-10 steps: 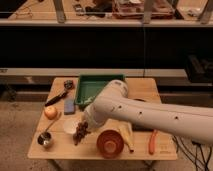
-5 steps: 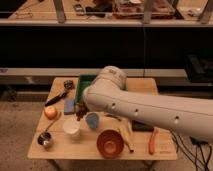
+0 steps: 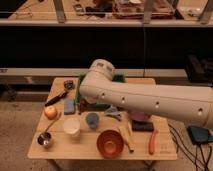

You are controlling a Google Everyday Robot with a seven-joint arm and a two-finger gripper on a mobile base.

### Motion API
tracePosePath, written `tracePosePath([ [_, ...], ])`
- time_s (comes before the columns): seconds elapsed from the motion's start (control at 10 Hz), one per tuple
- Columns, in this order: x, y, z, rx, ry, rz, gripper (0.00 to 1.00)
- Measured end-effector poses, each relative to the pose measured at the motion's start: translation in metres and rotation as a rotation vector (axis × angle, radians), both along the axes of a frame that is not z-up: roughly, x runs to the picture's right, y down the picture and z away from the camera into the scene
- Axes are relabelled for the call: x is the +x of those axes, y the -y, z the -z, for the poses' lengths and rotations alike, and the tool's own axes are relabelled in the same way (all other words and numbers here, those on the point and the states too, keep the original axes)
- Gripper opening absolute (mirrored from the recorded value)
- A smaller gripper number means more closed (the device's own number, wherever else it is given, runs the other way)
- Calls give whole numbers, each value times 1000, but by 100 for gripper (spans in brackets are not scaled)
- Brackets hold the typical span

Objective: Place grapes in plastic cup

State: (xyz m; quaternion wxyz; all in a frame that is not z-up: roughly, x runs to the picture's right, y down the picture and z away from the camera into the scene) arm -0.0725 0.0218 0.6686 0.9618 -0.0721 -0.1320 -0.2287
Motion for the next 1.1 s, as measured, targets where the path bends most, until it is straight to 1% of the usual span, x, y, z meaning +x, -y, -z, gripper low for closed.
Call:
tracePosePath([
  [0.2,0,0,0,-1,0,6,0],
  [0.4,7,-8,-11,-46,-19,42,0],
  [0.5,8,-12,-15,-55,-21,49,0],
  [0.6,15,-14,-18,-62,-31,57,0],
  [0.7,21,-17,-20,-61,-41,60,0],
  [0.9,21,-25,-22,-40,-71,94,0],
  [1.1,25,-31,-27,-32,-104,103,0],
])
